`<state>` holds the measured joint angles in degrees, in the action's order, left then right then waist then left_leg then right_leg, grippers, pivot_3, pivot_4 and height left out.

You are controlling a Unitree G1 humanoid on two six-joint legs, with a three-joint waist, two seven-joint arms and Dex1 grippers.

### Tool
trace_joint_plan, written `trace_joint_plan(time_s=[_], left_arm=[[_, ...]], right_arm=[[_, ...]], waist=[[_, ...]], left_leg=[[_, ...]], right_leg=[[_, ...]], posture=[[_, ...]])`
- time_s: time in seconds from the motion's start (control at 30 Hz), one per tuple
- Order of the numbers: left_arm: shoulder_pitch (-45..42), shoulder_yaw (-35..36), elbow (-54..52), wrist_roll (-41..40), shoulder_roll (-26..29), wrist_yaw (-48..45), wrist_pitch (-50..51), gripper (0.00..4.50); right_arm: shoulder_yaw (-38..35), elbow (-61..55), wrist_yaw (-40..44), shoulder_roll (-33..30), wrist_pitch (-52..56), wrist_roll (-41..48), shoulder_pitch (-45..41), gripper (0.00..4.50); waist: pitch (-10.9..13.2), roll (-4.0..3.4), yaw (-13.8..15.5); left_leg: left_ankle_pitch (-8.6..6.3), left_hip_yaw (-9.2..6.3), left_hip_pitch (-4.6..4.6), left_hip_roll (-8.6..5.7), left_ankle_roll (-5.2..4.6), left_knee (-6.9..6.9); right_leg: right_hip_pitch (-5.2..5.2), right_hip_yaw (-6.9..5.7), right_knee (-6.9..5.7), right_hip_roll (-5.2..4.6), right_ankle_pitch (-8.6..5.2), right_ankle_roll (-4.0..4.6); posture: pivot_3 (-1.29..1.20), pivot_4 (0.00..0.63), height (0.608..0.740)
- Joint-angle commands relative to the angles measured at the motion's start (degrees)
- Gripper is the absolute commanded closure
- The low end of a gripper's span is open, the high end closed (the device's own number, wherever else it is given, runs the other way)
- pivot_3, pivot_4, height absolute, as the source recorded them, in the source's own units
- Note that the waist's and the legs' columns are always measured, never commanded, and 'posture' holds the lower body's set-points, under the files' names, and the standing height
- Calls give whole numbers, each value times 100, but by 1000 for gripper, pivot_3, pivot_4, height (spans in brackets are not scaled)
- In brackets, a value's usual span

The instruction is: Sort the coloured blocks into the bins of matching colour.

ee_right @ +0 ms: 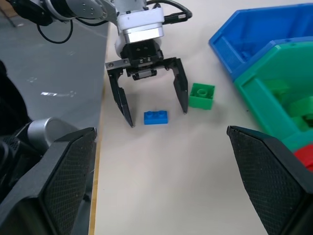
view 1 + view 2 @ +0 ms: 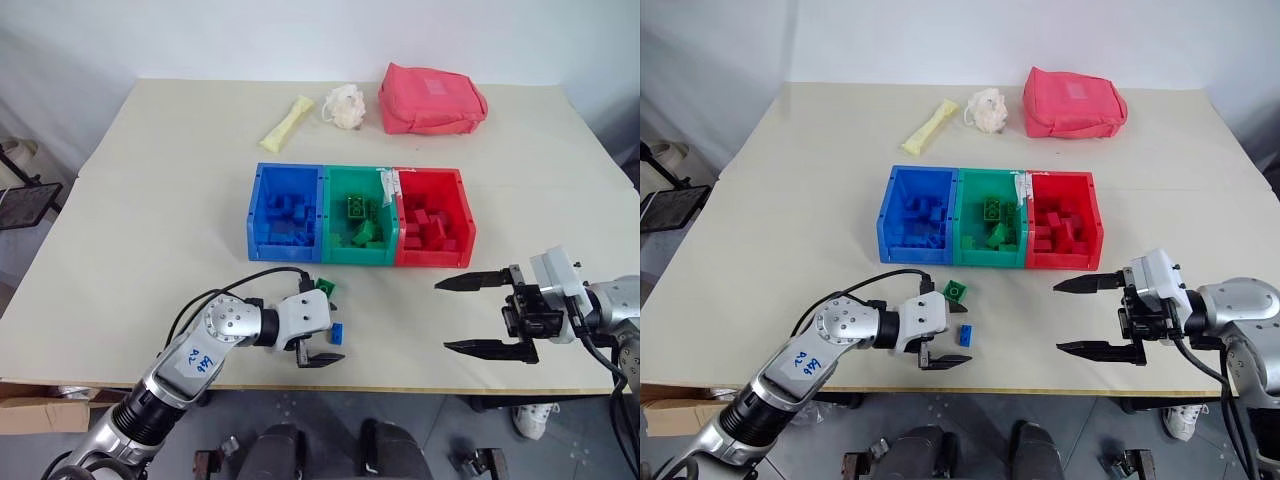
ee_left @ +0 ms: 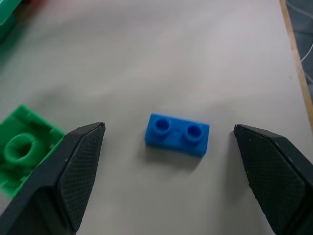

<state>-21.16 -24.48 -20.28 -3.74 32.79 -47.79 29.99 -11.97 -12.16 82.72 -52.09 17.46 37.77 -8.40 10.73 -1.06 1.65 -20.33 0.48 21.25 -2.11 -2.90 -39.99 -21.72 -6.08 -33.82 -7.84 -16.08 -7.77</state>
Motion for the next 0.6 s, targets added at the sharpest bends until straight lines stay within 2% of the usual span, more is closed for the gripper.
trace_joint_plan(time_s=[0.03, 0.13, 0.4, 0.6], left_arm=[[-27, -8, -137, 47, -14, -38, -61, 0], [-25, -50, -53, 100, -89, -3, -145, 580], [-15, -76, 30, 159, -160, -55, -218, 3046], [-51, 70, 84, 91, -278, 27, -213, 3051]], right_arm=[[-198, -229, -101, -29, 22, 129, 49, 35], [-181, -246, -176, -9, 40, 131, 19, 0], [-184, -256, -260, -18, 28, 124, 17, 0], [-253, -213, -275, -4, 16, 148, 75, 0]], waist=[[0, 0, 0], [0, 0, 1], [0, 0, 3], [0, 0, 4]], left_leg=[[0, 0, 0, 0, 0, 0], [0, -2, 0, 0, 0, 0], [0, -3, 0, -1, 0, 0], [0, -3, 0, -1, -1, 0]], right_leg=[[0, 0, 1, 0, 0, 0], [0, 0, 0, 0, 0, 0], [2, -1, 0, 5, 0, 0], [2, -1, 0, 5, 0, 0]], posture=[[0, 150, 740], [0, 150, 740], [0, 150, 740], [0, 150, 740]])
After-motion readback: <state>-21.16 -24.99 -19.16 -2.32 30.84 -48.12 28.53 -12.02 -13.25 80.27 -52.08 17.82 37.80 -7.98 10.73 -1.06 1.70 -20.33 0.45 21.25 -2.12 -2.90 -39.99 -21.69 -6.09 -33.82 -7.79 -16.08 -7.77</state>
